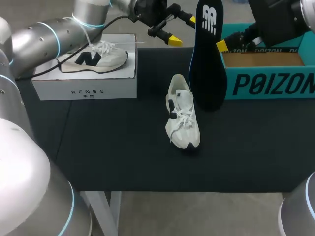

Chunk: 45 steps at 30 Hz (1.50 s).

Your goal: Take the shoe out of the shoebox, open the shoe tongue, remove and reinsert the insole, then place the shoe into the shoebox

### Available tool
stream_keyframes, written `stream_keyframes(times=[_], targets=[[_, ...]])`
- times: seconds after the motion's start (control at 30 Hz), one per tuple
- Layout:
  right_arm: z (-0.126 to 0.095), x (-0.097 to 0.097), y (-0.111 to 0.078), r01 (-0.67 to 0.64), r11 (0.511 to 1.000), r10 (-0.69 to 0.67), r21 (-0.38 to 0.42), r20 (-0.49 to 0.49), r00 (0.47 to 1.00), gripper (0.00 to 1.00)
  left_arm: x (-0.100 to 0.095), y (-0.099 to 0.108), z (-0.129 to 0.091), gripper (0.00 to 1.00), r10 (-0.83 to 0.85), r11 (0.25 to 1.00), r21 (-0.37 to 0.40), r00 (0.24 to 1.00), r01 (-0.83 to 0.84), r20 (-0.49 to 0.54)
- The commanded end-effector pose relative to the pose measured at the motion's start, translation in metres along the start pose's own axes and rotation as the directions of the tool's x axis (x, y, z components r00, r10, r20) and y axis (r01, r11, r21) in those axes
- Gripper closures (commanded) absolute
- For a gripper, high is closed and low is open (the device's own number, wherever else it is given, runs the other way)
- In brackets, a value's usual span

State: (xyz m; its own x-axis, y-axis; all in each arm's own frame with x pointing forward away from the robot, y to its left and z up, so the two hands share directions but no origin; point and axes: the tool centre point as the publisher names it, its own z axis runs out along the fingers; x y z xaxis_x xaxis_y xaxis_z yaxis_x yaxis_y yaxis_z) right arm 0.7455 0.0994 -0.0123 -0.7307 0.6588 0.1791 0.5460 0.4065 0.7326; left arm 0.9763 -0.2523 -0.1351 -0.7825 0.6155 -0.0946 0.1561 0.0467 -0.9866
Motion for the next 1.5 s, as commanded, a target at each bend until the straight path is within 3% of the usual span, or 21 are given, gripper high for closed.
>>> stream_keyframes(times=[0.03,0.27,0.63,0.97,1.5], targets=[[0.002,0.000,0.002,-0.001,1.000,0.001,0.003,0.001,1.000,1.00,0.008,-0.003,-0.002,0.00,-0.026,1.000,0.012,1.000,0.026,0.017],[0.002,0.000,0.002,-0.001,1.000,0.001,0.003,0.001,1.000,1.00,0.011,-0.022,-0.006,0.00,-0.164,0.986,-0.031,0.984,0.166,0.063],[0.002,0.000,0.002,-0.001,1.000,0.001,0.003,0.001,1.000,1.00,0.015,-0.035,-0.011,0.00,-0.293,0.956,0.030,0.953,0.291,0.077],[0.002,0.000,0.002,-0.001,1.000,0.001,0.003,0.001,1.000,1.00,0.044,-0.070,-0.012,0.00,-0.196,0.980,0.014,0.968,0.196,0.155],[0.002,0.000,0.002,-0.001,1.000,0.001,0.003,0.001,1.000,1.00,0.048,-0.073,-0.012,0.00,-0.205,0.979,0.034,0.971,0.202,0.125]])
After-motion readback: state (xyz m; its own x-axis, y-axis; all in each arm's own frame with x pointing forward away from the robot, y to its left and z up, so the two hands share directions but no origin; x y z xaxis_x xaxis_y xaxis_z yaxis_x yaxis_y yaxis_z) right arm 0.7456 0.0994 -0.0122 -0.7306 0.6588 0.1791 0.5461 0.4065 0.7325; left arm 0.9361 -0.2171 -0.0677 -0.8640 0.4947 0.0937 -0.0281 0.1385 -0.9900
